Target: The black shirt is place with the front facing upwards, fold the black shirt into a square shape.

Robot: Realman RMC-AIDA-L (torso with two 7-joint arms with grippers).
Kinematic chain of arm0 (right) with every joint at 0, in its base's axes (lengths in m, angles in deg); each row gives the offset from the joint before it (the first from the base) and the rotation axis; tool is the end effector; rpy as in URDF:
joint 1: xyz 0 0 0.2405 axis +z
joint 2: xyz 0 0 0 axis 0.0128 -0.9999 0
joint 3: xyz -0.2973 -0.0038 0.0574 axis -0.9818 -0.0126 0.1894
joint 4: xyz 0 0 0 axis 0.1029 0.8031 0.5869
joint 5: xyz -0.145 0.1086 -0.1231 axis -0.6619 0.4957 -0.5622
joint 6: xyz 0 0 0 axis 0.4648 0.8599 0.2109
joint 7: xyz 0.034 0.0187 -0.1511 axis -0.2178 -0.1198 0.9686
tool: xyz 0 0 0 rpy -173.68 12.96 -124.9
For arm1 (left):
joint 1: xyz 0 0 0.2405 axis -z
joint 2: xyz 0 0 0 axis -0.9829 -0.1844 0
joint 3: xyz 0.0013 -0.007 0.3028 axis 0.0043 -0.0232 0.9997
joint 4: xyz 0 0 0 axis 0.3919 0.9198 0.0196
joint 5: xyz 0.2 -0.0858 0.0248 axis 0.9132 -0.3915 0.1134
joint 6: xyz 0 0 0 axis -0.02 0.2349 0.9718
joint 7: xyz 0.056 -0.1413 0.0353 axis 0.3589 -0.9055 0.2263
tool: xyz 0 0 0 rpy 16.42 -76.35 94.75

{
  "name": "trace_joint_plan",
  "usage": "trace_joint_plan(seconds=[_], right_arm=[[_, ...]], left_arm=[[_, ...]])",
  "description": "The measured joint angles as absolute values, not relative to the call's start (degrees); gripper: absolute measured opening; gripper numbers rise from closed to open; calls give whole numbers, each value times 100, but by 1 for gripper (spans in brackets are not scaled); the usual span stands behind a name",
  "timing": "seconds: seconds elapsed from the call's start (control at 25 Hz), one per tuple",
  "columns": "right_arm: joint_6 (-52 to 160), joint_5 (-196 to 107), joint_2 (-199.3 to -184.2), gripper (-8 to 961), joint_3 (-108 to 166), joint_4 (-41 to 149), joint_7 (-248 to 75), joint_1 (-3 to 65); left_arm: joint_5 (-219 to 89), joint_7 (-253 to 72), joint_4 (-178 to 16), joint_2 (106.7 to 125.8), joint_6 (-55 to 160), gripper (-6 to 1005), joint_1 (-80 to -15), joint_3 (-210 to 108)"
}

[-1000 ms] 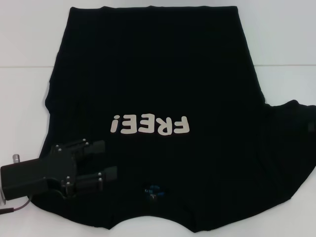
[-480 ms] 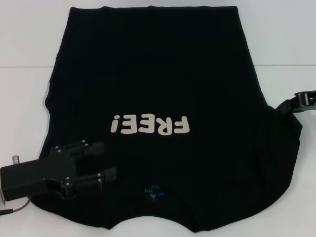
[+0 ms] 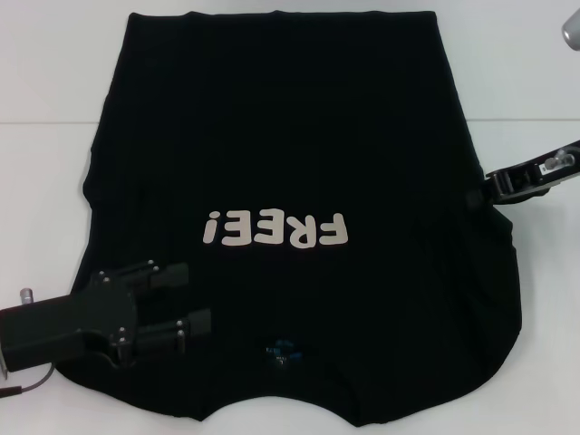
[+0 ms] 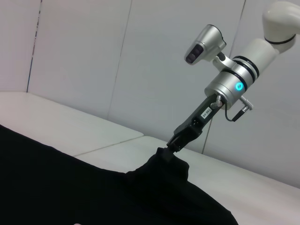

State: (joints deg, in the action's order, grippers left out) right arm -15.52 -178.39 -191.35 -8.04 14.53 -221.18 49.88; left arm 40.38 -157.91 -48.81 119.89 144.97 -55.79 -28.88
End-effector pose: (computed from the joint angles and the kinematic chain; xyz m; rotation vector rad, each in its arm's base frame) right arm 0.2508 0.4809 0.0201 -2.3925 1.3166 -0.0478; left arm -0.3375 0.3041 -0.0163 -2.6451 -0.5894 -0.8734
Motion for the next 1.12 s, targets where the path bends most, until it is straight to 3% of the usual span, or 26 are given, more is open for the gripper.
trace_joint_plan(seconds=[1.12], right_arm=[[-1404,-17788,-19478,172,-1366,1444,-21762,5389]], left_arm=[[4024,-15809,-4881,12001,14257,778,-5580,-2886]])
